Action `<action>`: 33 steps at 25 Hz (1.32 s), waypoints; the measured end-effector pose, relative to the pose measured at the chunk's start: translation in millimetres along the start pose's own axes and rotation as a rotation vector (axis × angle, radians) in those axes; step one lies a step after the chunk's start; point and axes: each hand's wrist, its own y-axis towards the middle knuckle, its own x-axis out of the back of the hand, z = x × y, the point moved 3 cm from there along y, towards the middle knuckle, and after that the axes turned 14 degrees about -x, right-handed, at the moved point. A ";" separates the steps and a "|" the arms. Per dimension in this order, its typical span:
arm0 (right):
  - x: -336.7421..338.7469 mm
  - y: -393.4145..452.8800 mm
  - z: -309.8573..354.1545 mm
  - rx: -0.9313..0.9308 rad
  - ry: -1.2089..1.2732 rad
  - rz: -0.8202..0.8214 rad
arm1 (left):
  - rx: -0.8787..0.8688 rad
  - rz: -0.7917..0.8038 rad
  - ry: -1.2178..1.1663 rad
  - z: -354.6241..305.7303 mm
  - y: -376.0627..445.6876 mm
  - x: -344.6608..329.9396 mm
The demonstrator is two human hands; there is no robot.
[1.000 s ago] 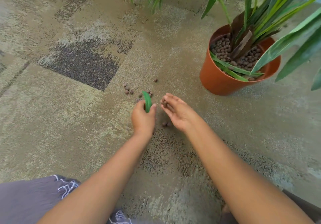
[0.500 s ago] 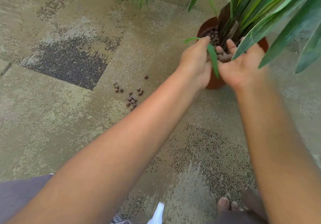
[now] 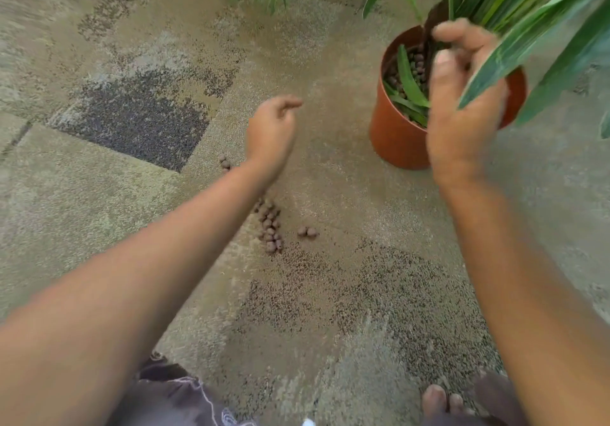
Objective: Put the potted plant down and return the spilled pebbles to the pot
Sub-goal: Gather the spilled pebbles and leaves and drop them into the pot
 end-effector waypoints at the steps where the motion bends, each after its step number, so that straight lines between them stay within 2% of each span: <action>1: -13.1 -3.7 -1.8 0.098 -0.026 0.105 | -0.011 0.073 0.226 34.8 2.2 10.6; 2: -30.2 -8.5 -12.5 0.192 -0.091 0.222 | 0.032 0.182 0.390 64.8 -0.7 21.9; 4: -66.3 -25.8 -29.6 0.181 -0.306 0.455 | 0.115 0.360 0.567 101.9 -4.2 29.8; 7: -104.8 -65.0 -74.3 -0.029 -0.698 0.859 | 0.133 0.471 0.581 117.6 -14.8 34.2; 9: -124.0 -76.0 -99.5 -0.211 -0.841 1.009 | 0.129 0.503 0.507 120.8 -20.1 40.0; 12: -148.3 -80.3 -116.0 -0.291 -0.941 1.076 | 0.150 0.508 0.238 127.5 -26.1 51.2; 14: -156.7 -85.2 -119.8 -0.200 -0.990 1.093 | 0.130 0.494 0.168 131.9 -28.3 58.5; 16: -157.9 -92.3 -115.0 -0.053 -0.926 1.110 | 0.143 0.438 0.137 135.9 -28.4 59.2; 19: -156.6 -115.8 -101.7 0.113 -0.835 1.233 | 0.203 0.380 0.063 141.4 -26.7 61.9; 22: -154.9 -133.5 -97.6 0.184 -0.850 1.255 | 0.130 0.424 0.246 138.0 -27.1 58.0; 25: -147.3 -142.3 -102.8 0.231 -0.889 1.297 | 0.023 0.231 0.459 130.6 -49.6 46.1; 28: -137.6 -141.5 -103.5 0.125 -0.871 1.246 | -0.013 0.039 0.525 127.5 -76.4 40.8; 30: -136.5 -137.4 -99.7 0.116 -0.874 1.194 | -0.046 0.030 0.563 124.0 -78.9 42.1; 33: -142.5 -130.4 -90.9 0.104 -0.899 1.185 | -0.071 0.134 0.581 118.8 -70.3 40.9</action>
